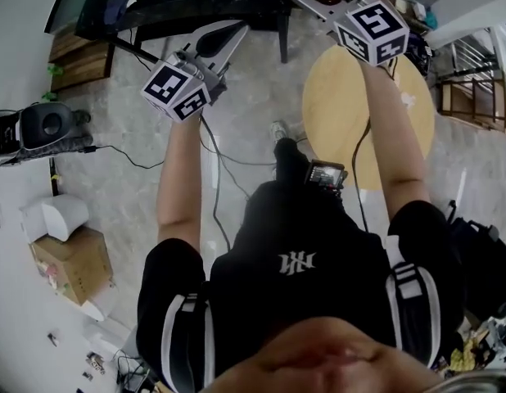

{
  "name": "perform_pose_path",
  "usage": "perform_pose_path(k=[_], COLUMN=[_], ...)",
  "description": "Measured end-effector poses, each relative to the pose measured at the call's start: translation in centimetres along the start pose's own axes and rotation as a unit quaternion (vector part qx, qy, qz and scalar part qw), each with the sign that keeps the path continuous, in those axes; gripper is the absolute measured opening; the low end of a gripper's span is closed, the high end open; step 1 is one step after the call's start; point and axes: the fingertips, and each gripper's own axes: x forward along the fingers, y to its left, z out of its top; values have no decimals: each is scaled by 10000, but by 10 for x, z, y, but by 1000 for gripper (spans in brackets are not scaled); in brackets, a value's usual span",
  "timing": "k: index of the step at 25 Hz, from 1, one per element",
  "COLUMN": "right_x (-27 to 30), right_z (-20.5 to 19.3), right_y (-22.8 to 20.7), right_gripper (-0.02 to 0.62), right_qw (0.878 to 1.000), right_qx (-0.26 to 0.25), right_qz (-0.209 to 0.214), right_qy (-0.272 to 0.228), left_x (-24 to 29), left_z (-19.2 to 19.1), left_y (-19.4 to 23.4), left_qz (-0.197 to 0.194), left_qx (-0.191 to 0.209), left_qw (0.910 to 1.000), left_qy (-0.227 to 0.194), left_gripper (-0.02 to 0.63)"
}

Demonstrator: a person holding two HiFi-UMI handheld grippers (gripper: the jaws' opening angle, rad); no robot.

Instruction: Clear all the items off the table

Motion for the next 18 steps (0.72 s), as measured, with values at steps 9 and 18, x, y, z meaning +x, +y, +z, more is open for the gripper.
perform_pose_path(k=[9, 18], right_x=[91, 170], right_z=[-86, -199], right_y=[-63, -93], right_gripper=[302, 302], right_qw=[9990, 9943], right_qx=[370, 800], right_qz=[-7, 99], right_qy=[237, 696], left_x=[63, 102], left_z=[-59, -158], left_y=[105, 180], left_qz=[-41, -35], left_qx=[-122, -360], left_qw=[9996, 9971], left_qy=[233, 670], left_gripper=[12, 12])
